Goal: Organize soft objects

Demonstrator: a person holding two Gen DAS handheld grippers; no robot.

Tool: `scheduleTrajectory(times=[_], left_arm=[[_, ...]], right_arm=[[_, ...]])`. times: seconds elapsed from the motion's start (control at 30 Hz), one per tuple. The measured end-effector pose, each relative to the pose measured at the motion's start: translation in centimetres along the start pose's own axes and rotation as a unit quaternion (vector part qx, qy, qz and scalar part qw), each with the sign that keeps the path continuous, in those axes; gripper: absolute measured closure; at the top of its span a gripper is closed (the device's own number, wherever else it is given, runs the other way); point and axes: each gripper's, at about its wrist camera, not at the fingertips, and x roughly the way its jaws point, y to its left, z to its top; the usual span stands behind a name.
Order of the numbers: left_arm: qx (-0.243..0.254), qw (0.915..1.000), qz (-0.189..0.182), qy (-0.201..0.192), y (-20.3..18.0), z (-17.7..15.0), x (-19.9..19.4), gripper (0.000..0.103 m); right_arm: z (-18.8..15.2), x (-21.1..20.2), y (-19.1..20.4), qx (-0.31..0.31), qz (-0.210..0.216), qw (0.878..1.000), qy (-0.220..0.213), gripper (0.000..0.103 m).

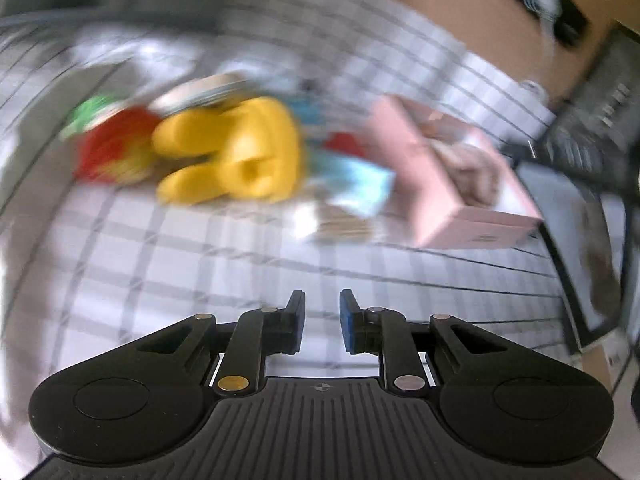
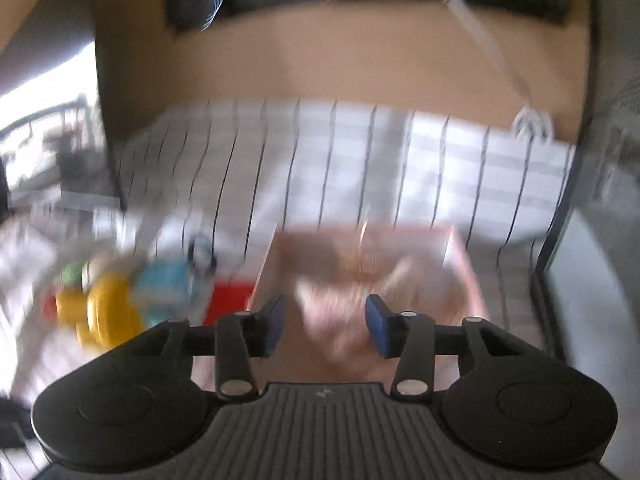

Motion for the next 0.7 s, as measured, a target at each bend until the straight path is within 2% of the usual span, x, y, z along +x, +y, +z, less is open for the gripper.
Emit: scheduleTrajectory(times=[0.07,0.17,0.27,0.4,0.5,0.6,0.7], left_arm=[[-0.029,0.9995,0.013,-0.001,2.0,-0.4,-0.6,0.083],[-0.053,0.9983,0.023,-0.004,3.6,-0.8,-1.3,0.083],[-0.06,0.9978,0.023,-0.011,4.3,-0.9,-2.0,0.083],[-0.066,0.9976,0.015,-0.019,5.0,-0.9,-2.8,0.083],[-0.068,0.9973,0.007,-0.026,5.6,-1.1,-3.6,0.083],[-0.064,0.9974,-0.002,-0.033,6.0,-1.3,-4.7,0.083],[-0.061,0.9975,-0.006,-0.034,6.5,-1.7,-5.5,0.083]], right_arm=[[-1.6,0.3,1.6,-0.014,0.013,1.0,0.017,0.059],[-1.9,1.2,3.9,-0.023,0.042,0.998,0.032,0.058],[-1.0,2.3,6.4,-0.037,0.062,0.997,0.041,0.051],[1.3,4.6,9.7,-0.068,0.074,0.994,0.044,0.051],[4.5,8.0,11.0,-0.052,0.074,0.995,0.05,0.051],[7.3,13.0,11.6,-0.012,0.086,0.993,0.086,0.055],[8.6,17.0,11.6,0.05,0.095,0.987,0.118,0.057]])
